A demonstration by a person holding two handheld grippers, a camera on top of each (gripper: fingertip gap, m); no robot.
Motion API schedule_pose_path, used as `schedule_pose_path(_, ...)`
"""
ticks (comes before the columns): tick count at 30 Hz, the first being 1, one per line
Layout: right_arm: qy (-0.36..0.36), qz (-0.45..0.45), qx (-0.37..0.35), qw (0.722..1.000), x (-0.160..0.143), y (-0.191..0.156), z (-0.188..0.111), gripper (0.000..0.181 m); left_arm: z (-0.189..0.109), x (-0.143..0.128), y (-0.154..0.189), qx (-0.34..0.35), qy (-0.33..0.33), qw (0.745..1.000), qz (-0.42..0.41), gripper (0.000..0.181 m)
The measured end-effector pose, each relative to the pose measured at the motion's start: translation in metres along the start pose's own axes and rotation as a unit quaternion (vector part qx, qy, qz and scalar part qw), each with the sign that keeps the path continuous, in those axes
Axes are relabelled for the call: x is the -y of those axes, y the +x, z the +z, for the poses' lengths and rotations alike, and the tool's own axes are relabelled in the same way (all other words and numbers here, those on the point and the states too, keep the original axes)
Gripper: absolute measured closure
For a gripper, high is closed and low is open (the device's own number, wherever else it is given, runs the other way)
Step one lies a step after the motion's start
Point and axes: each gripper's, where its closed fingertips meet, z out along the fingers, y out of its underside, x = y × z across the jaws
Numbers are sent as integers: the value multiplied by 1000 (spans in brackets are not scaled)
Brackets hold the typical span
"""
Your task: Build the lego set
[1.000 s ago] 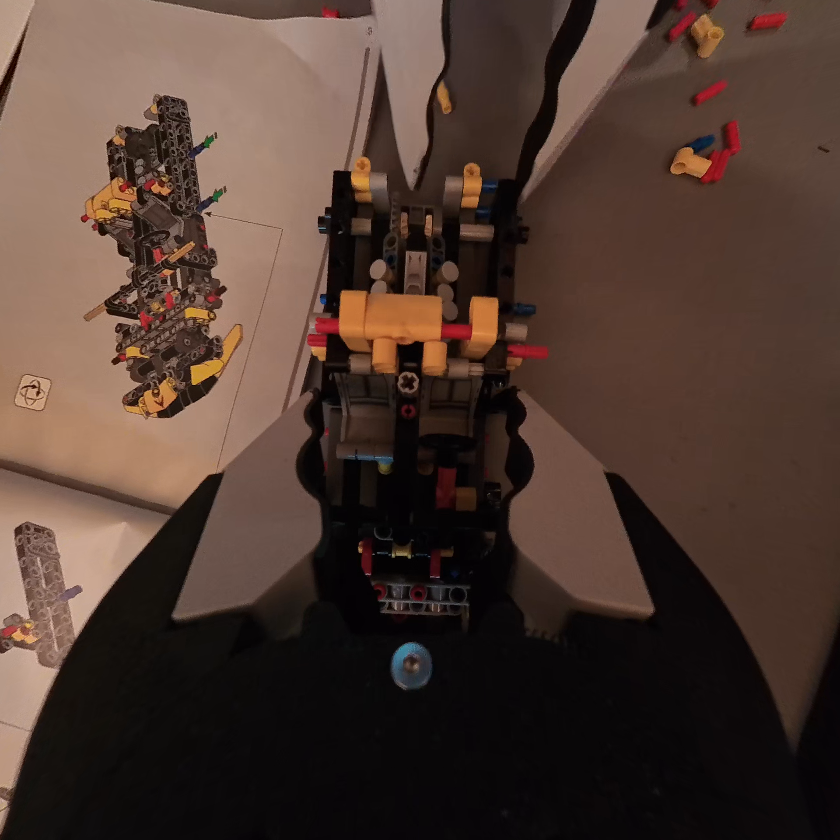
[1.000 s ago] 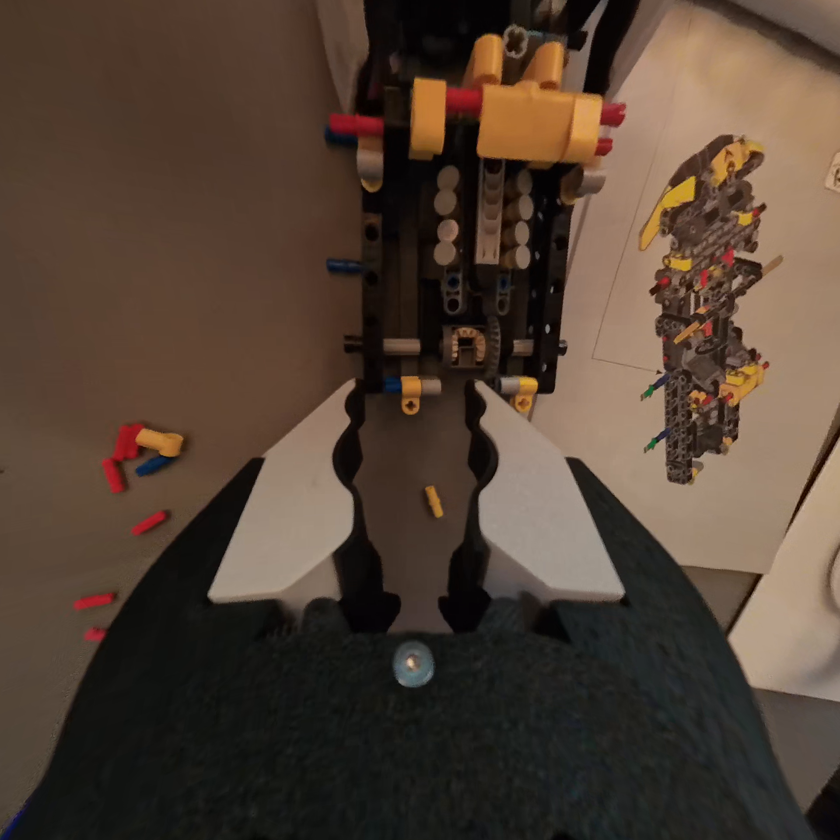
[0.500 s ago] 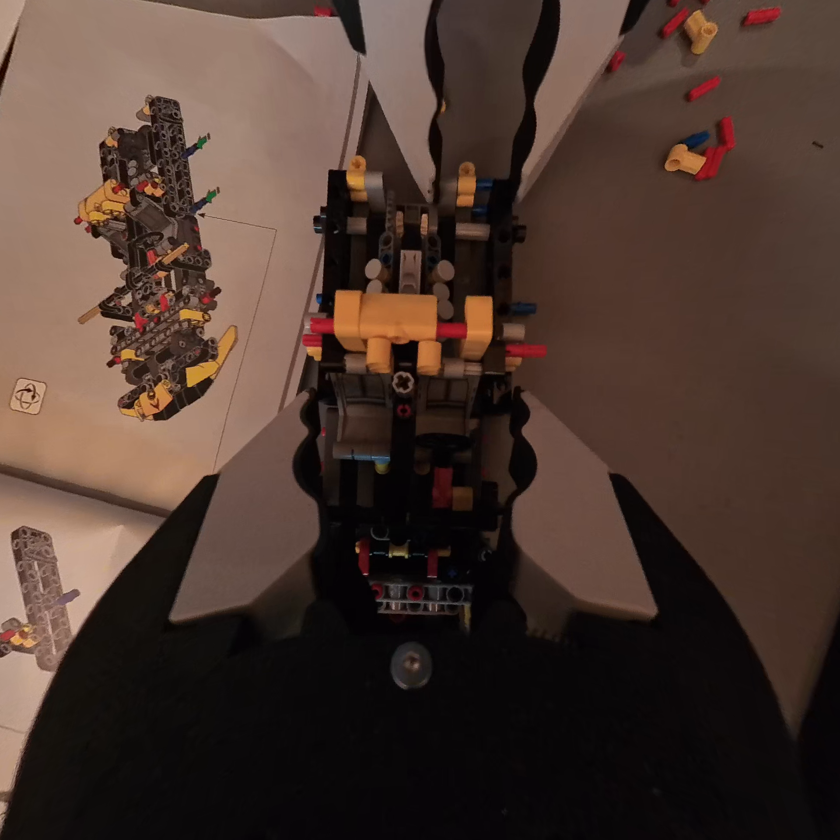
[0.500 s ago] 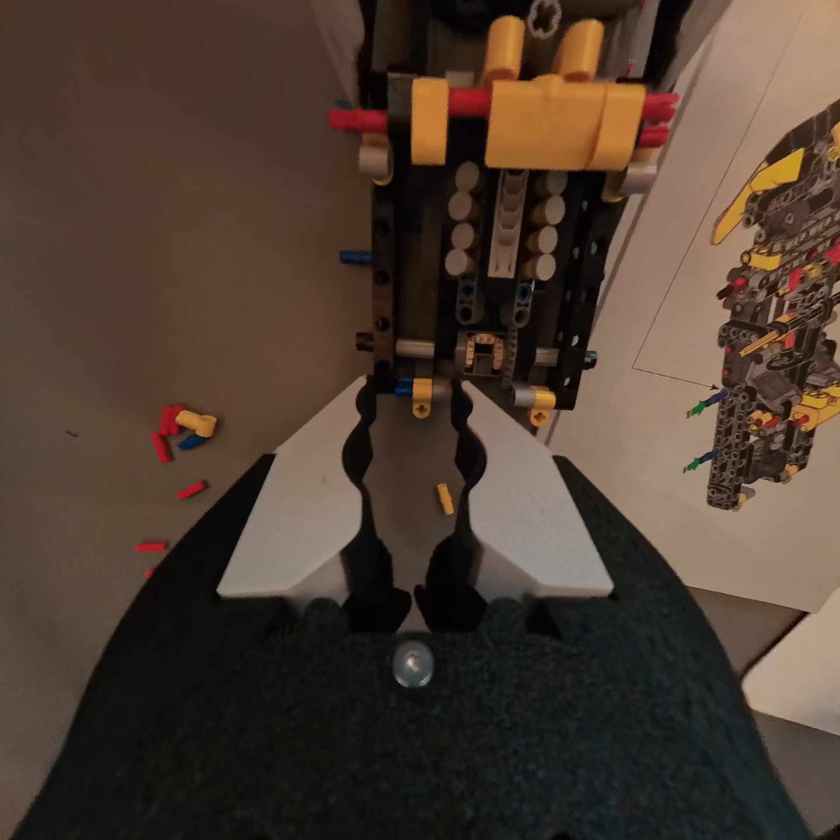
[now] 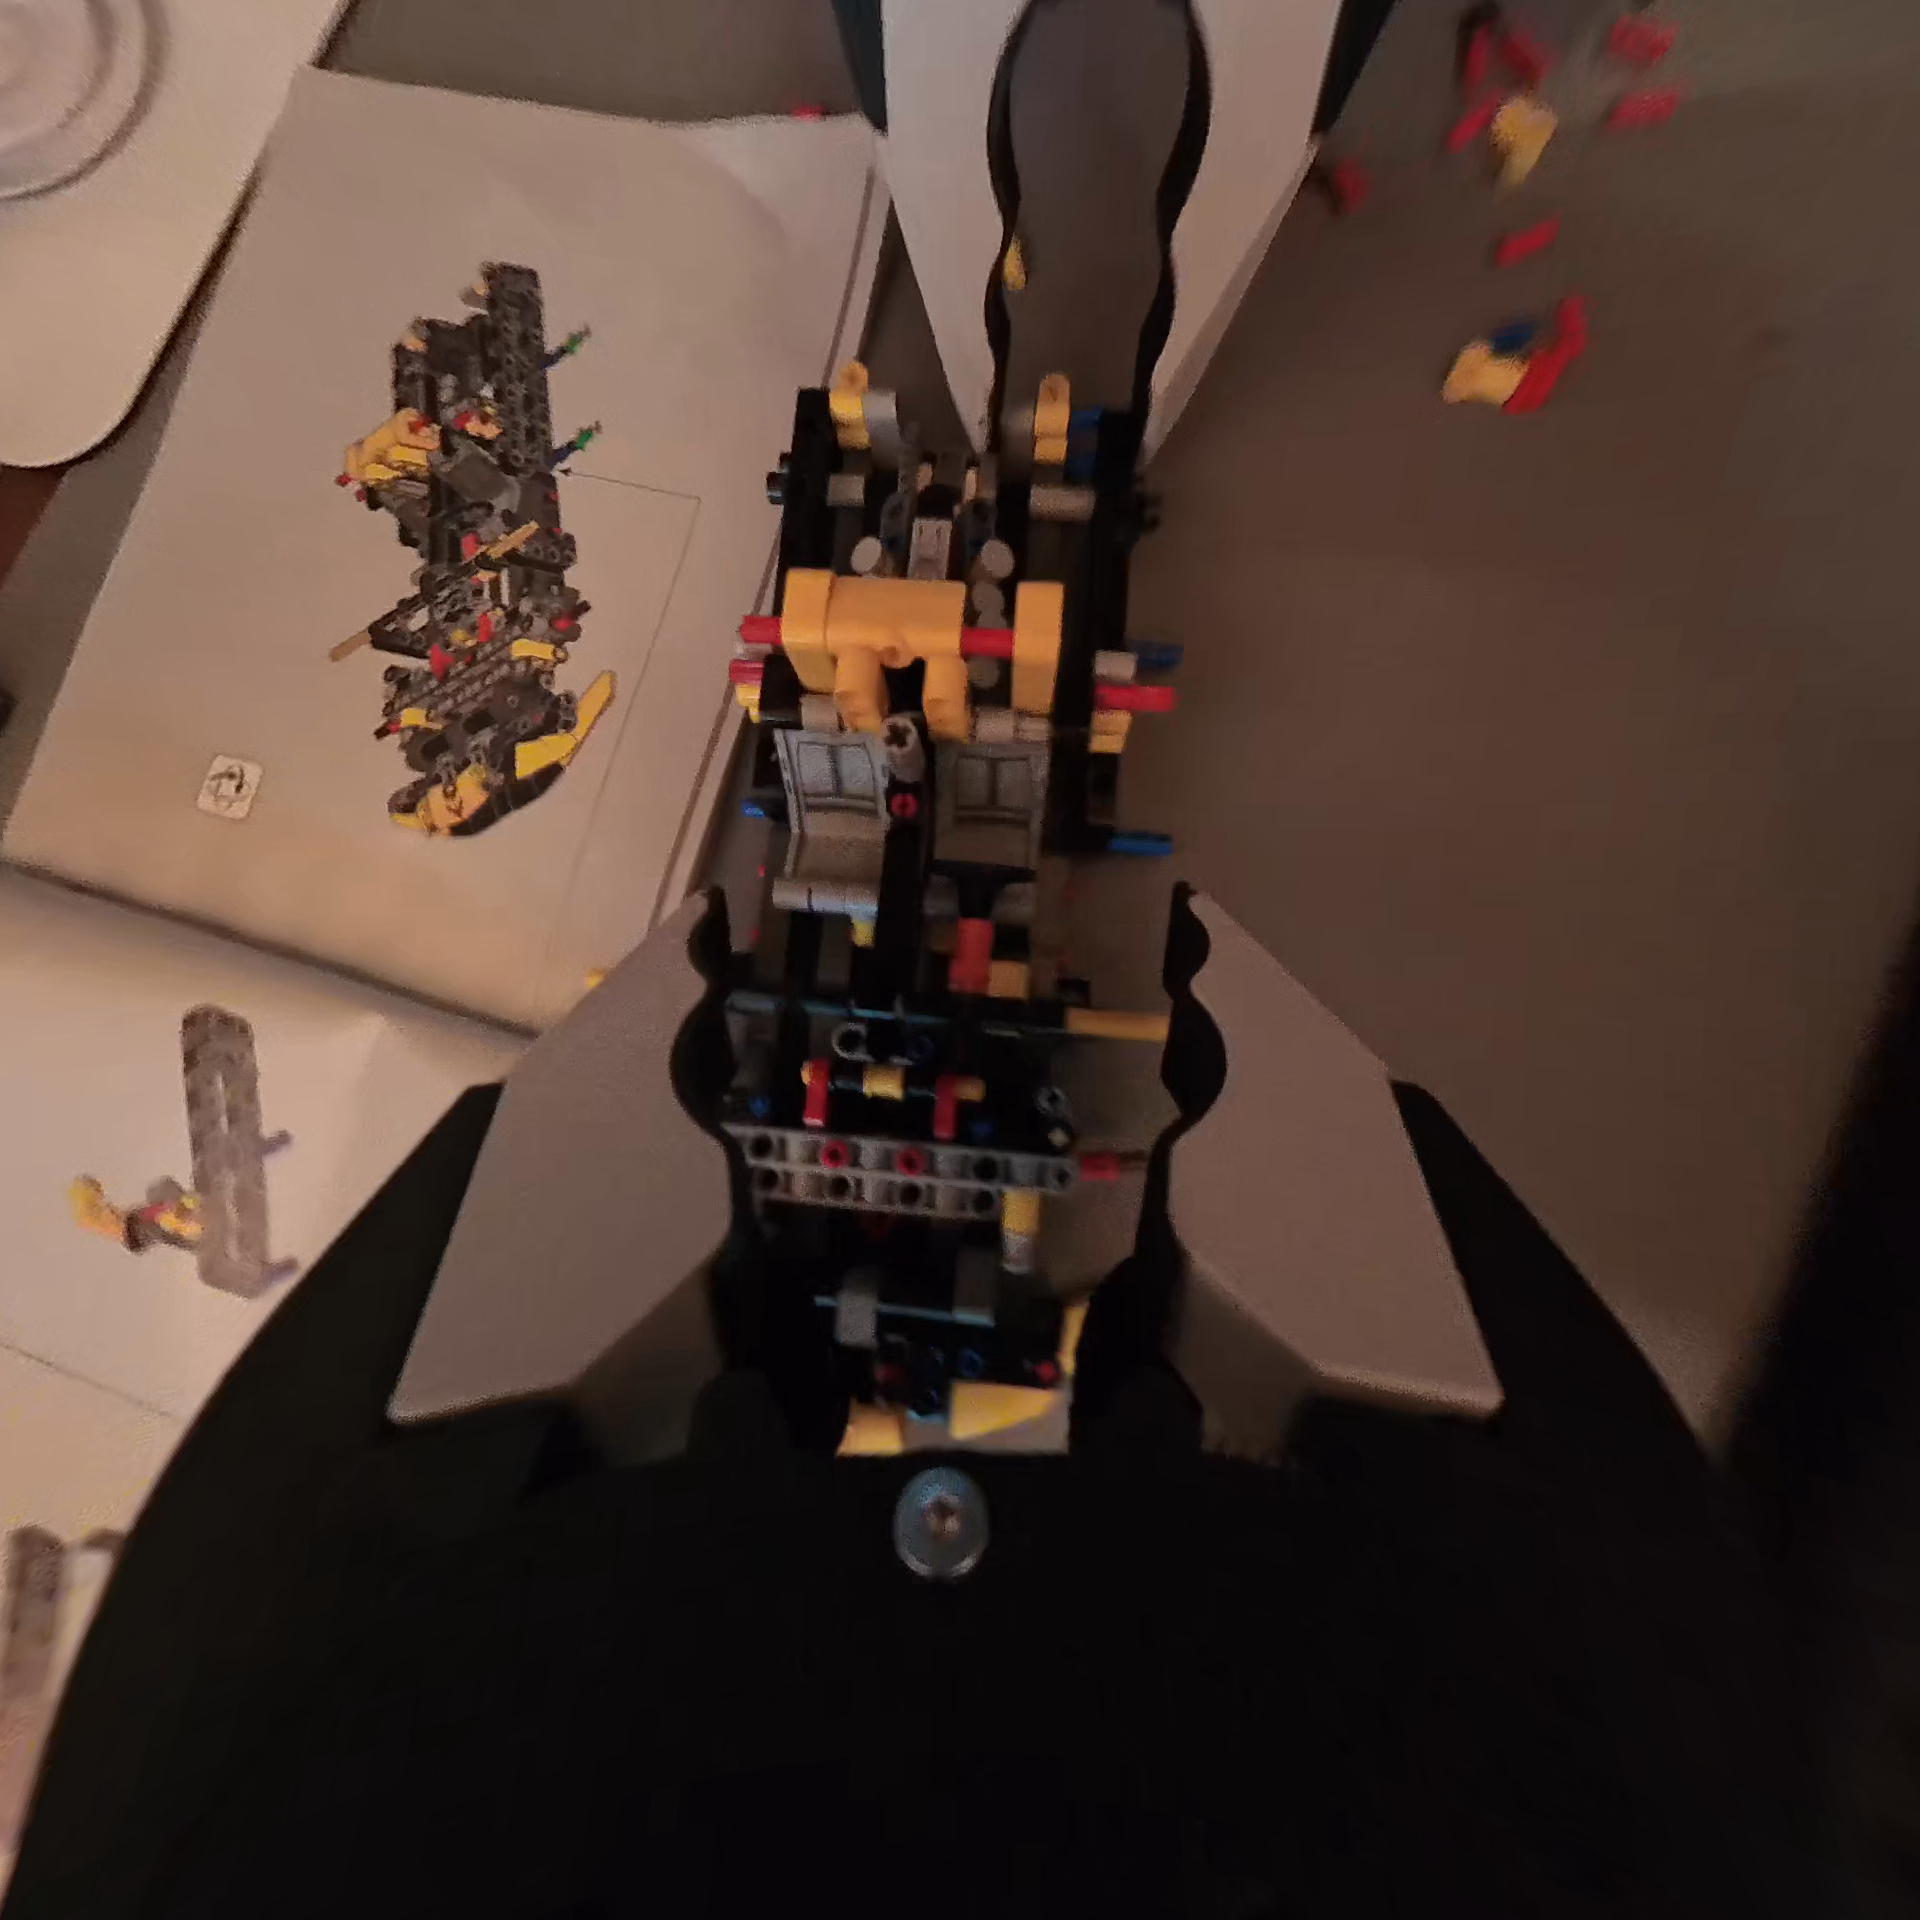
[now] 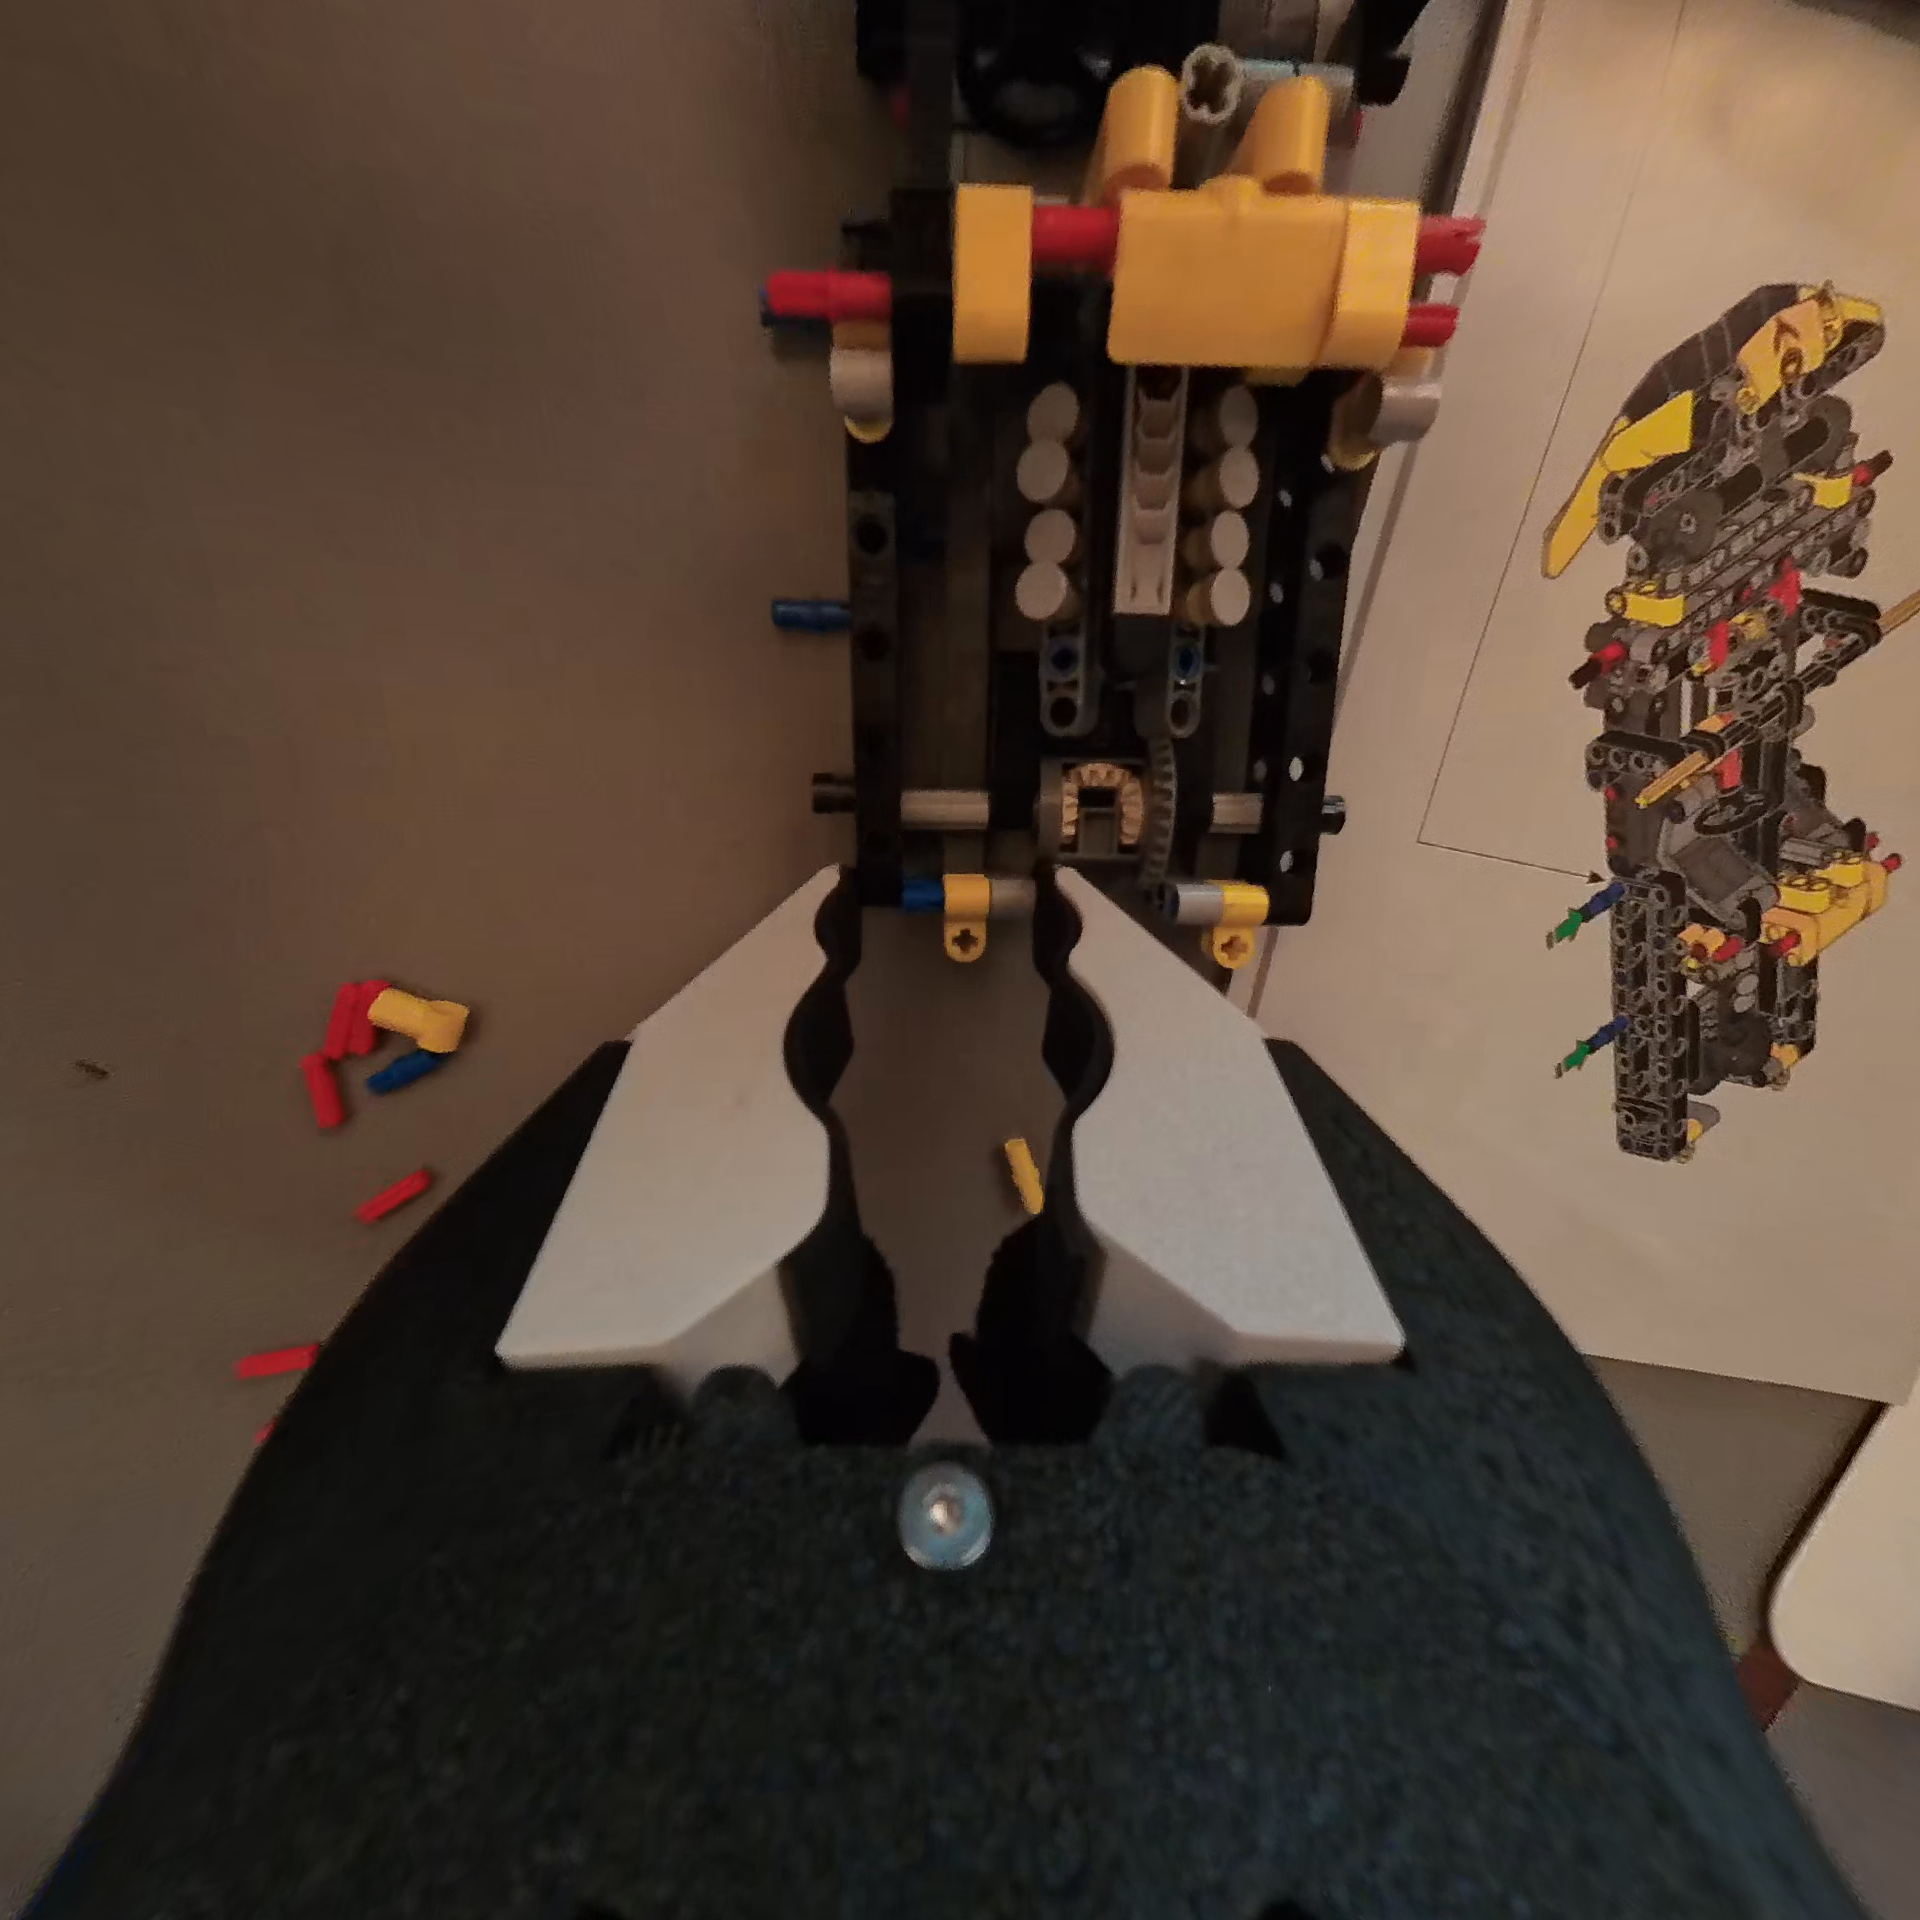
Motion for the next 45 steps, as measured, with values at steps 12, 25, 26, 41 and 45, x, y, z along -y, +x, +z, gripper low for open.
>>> schedule_pose_path(12, 27, 21, -39, 999, 5, -1, 1, 149, 30, 5, -7, 20, -28, 999, 16, 85)
schedule_pose_path(25, 91, 95, -82, 988, 10, 0, 11, 146, 46, -9, -12, -43, -110, 992, 36, 89)
schedule_pose_path(26, 98, 101, -81, 987, 10, 0, 11, 146, 46, -9, -12, -43, -111, 992, 39, 90)
schedule_pose_path(41, 67, 116, -74, 988, 4, -1, -3, 146, 48, -8, -11, -52, -119, 991, 39, 93)
schedule_pose_path(45, 58, 77, -93, 991, 4, 2, -1, 149, 49, -7, -11, -51, -119, 991, 37, 93)
